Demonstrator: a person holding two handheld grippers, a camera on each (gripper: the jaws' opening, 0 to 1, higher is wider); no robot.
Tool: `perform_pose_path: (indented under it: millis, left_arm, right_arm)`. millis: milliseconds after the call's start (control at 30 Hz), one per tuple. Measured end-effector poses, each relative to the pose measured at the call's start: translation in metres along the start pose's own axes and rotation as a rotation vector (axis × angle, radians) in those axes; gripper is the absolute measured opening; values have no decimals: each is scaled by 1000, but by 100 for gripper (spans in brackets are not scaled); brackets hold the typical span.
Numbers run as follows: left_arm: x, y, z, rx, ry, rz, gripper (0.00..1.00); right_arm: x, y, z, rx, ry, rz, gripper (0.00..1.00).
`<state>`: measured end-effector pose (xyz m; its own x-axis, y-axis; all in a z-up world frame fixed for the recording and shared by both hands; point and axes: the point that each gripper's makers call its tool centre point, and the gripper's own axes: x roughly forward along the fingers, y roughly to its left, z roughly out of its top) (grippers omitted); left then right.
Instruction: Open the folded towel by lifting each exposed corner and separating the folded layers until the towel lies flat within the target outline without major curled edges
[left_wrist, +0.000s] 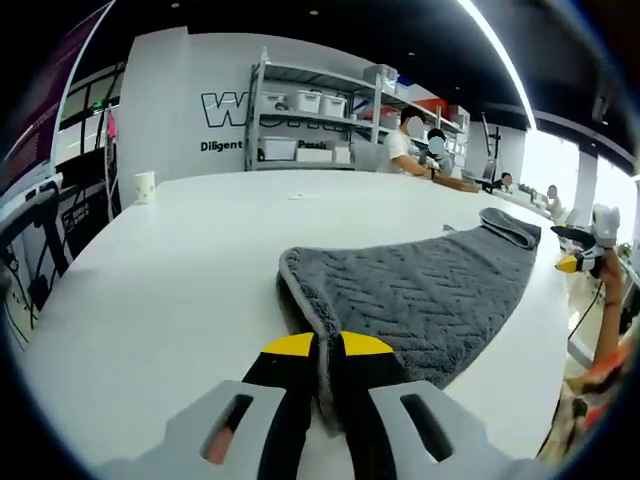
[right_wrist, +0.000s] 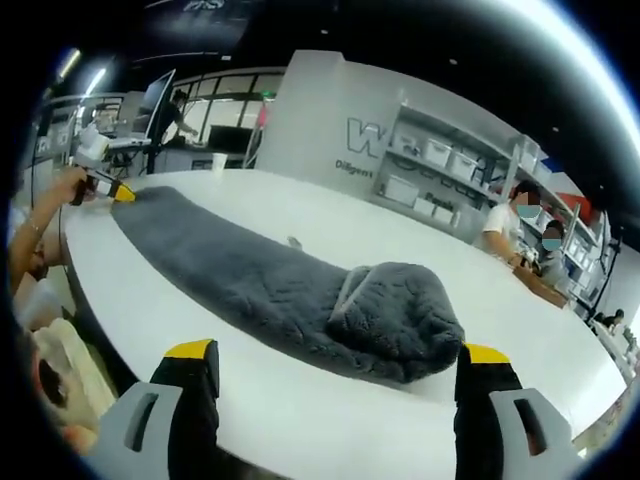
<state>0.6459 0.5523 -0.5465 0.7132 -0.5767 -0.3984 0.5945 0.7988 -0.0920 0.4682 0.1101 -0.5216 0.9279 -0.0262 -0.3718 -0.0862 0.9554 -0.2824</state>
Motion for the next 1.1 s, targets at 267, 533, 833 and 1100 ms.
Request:
perform_pose_path:
  millis: [267, 533, 833, 1100]
  left_arm:
    - [-17, 20, -5, -11, 0, 56, 7]
    - [-32, 34, -10, -20, -3, 87, 6]
    - [-46, 52, -13, -36, -12, 138, 6]
    - [-60, 59, -18, -16, 0, 183, 6]
  right_arm:
    - [0, 3, 1, 0, 4, 8, 99]
    - [1, 5, 1, -5, 14, 13, 99]
    - [1, 7, 3, -4, 11, 20, 99]
    - [1, 5, 0, -3, 15, 19, 98]
